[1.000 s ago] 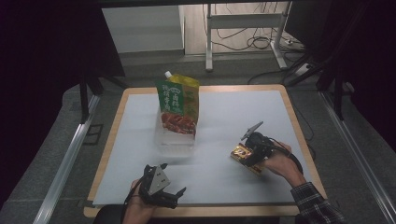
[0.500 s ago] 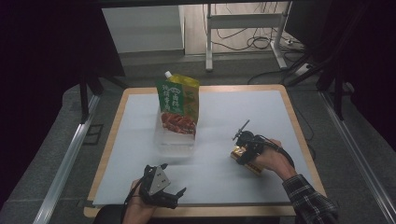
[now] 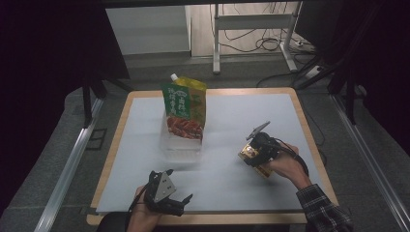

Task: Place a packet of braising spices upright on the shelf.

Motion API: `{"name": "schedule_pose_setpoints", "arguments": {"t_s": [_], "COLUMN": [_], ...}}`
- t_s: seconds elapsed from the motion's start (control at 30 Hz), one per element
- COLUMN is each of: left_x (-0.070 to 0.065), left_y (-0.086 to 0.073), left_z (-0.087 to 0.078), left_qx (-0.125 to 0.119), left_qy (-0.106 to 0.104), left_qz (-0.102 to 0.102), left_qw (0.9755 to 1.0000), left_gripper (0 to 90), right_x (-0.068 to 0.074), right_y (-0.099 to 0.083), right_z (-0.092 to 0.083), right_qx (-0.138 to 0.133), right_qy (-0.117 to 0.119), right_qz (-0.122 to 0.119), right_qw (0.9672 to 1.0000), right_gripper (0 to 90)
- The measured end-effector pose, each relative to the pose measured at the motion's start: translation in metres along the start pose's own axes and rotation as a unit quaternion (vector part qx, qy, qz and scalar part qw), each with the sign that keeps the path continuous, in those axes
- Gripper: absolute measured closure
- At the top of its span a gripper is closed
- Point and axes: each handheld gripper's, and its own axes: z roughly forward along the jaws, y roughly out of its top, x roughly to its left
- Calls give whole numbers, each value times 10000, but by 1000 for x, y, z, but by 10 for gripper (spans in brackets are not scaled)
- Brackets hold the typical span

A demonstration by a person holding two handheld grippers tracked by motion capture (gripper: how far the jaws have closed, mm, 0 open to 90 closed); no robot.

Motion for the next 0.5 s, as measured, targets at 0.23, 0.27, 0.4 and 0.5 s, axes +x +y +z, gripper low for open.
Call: {"name": "schedule_pose_setpoints", "arguments": {"t_s": [0.23, 0.27, 0.4, 0.5], "left_x": [0, 0, 0, 0], "left_y": [0, 0, 0, 0], "left_z": [0, 0, -1, -1], "left_qx": [-11, -12, -15, -24], "left_qy": [15, 14, 23, 39], "left_qz": [-6, -8, -9, -8], "left_qw": [10000, 10000, 10000, 10000], "left_gripper": [6, 6, 6, 6], "right_x": [-1, -1, -1, 1], "right_y": [-2, -3, -3, -3], "right_z": [-14, -16, -21, -25], "right_qx": [-695, -797, -1140, -1379], "right_qy": [-60, -73, -95, -93], "right_qz": [89, 100, 150, 154], "right_qw": [9975, 9967, 9933, 9903], "right_gripper": [319, 319, 320, 320]}}
